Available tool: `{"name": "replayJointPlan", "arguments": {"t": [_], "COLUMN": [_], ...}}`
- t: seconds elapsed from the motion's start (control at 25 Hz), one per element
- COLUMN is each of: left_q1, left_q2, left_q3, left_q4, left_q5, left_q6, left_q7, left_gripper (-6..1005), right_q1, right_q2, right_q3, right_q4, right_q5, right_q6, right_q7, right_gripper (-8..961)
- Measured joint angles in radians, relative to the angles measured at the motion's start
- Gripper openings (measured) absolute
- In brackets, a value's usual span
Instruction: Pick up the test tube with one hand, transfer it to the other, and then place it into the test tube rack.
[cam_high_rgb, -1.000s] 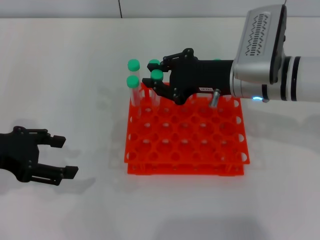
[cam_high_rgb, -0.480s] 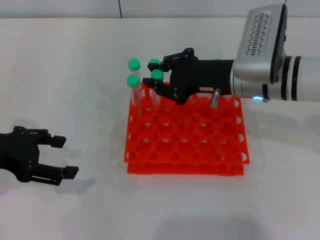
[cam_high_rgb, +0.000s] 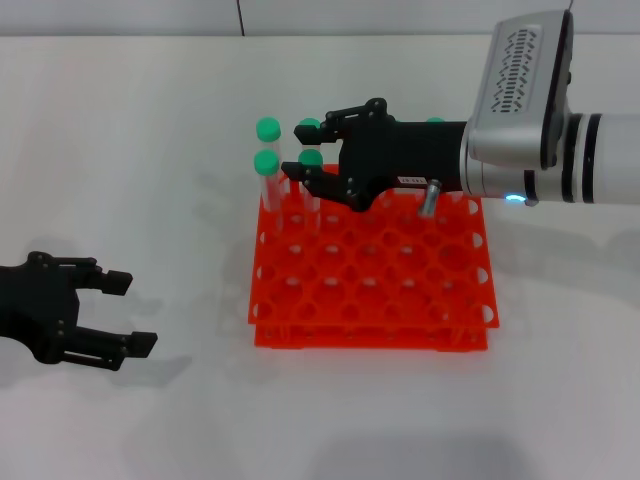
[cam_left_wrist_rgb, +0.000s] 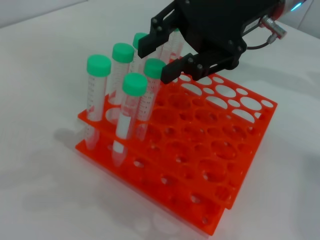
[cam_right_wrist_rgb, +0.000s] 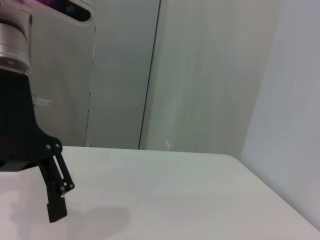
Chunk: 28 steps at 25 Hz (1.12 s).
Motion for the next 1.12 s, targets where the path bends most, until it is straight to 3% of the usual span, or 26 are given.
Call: {"name": "replayJointPlan", "arguments": {"t": [0.32, 0.6, 0.88, 1.12], "left_q1": [-0.005, -0.003, 0.004, -0.002], "left_q2": [0.0, -0.004, -0.011, -0.019], "left_q3": [-0.004, -0.008, -0.054, -0.056], "left_q4": [0.0, 0.0, 0.0, 0.002], "left_q5": [0.0, -0.05, -0.179, -0.257], "left_q6": [0.001, 0.002, 0.002, 0.003], "left_q7": [0.0, 0.017, 0.049, 0.029], "left_gripper": [879, 879, 879, 879], "right_q1": [-0.024, -0.161, -0.236, -0.244], "right_q2": [-0.003, -0.009, -0.016, -0.035], "right_q3": [0.007, 0.069, 0.347, 0.548], "right_q4": [-0.032, -0.199, -0.248, -0.258], "right_q5": [0.0, -0.069, -0.165, -0.356], "right_q6": [-0.022, -0.1, -0.376, -0.531], "right_q7": [0.0, 0.038, 0.236, 0.373], "right_gripper": [387, 389, 450, 682]}}
